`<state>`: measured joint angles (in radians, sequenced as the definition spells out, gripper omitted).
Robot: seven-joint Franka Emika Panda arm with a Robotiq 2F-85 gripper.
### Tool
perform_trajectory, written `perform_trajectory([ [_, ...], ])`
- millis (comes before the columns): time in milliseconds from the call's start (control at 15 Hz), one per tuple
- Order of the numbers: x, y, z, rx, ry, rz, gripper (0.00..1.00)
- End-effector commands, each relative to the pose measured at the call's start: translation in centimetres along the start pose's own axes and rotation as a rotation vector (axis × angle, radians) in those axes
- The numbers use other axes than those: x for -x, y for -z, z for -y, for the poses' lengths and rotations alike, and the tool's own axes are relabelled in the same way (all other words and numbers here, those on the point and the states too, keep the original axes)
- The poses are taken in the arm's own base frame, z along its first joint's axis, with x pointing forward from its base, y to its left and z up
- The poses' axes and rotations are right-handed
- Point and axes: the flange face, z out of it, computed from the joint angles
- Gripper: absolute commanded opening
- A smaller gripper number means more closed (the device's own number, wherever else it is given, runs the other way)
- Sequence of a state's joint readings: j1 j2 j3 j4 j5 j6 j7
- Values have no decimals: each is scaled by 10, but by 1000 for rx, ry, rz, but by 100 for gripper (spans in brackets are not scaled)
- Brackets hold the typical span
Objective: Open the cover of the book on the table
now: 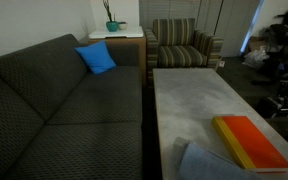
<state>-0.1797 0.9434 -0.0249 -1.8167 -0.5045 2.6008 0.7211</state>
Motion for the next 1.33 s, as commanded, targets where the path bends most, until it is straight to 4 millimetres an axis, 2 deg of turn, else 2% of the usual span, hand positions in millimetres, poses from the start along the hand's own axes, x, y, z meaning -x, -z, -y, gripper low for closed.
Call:
perform_trajectory([
  [0,-8,-13,-12,-13,42,10,100],
  [133,-15,-29,-29,-27,31,24,100],
  [267,-14,-22,-19,-17,35,14,100],
  [400,-16,-33,-11,-4,-7,41,100],
  [800,-23,-88,-8,18,-34,153,100],
  [1067,-28,-118,-5,-14,21,198,100],
  [1133,-30,-124,-5,-20,35,206,75],
  [1200,-31,-129,-5,-20,44,212,74],
  [1267,-34,-133,-7,-18,54,217,66],
])
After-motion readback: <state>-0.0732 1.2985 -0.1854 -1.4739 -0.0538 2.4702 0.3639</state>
